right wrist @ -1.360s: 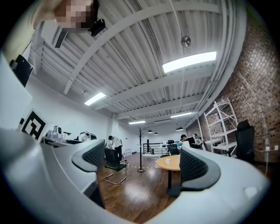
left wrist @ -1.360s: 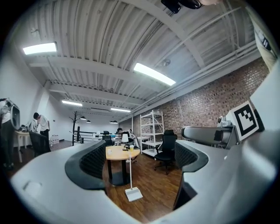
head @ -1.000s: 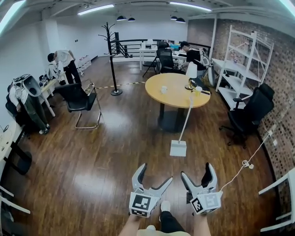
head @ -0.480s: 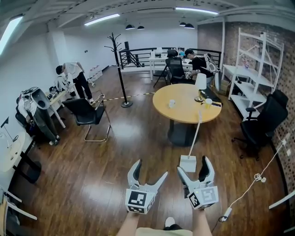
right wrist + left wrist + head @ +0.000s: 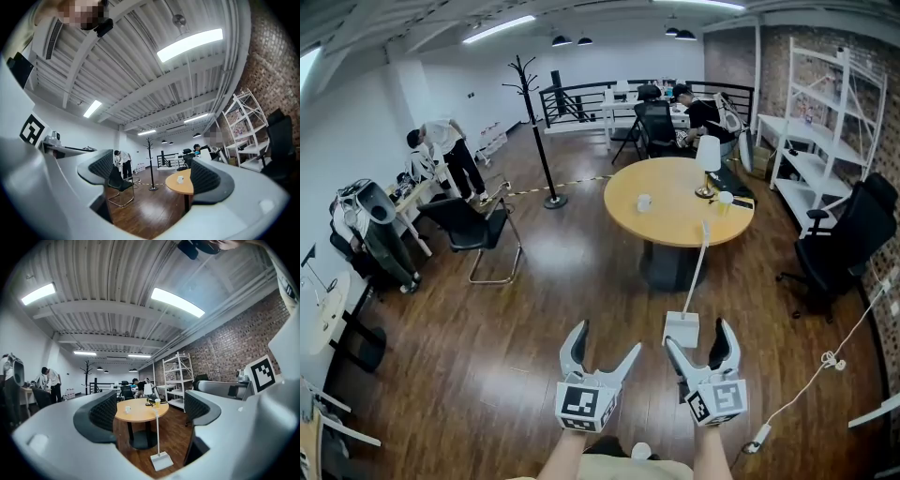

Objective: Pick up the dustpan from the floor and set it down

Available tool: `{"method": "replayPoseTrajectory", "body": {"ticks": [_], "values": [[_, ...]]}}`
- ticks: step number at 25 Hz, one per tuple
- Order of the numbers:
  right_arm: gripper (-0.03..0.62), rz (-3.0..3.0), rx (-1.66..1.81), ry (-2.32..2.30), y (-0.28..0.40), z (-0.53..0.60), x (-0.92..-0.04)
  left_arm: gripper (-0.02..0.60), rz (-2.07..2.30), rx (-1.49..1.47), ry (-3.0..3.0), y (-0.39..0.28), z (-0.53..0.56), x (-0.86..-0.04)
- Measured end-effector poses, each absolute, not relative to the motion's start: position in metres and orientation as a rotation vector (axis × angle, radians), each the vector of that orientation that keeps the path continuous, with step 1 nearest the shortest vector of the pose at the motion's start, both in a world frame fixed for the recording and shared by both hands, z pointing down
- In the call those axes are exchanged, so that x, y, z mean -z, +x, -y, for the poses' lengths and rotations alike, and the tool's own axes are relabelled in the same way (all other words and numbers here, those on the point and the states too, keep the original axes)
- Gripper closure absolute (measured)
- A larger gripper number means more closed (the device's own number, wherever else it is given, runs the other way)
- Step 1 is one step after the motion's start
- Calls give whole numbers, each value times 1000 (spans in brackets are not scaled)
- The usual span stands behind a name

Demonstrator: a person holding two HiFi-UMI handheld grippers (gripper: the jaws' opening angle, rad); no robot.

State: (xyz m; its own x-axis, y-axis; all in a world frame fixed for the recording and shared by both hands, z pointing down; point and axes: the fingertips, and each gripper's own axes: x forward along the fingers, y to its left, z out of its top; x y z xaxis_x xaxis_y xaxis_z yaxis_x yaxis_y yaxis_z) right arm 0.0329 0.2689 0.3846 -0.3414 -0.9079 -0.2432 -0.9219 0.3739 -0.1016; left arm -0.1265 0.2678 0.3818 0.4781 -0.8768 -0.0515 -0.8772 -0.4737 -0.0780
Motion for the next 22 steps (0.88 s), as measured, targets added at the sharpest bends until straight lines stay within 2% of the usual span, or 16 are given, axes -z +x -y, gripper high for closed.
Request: {"method": "replayPoseTrajectory", "body": {"ticks": [13, 22], "values": [[77, -2320, -98, -1792, 61, -185, -401, 161, -1648, -48, -2584, -138, -167, -396], [94, -2283, -110, -2062, 49, -58, -393, 164, -1741, -118, -2508, -189, -36, -375]]}}
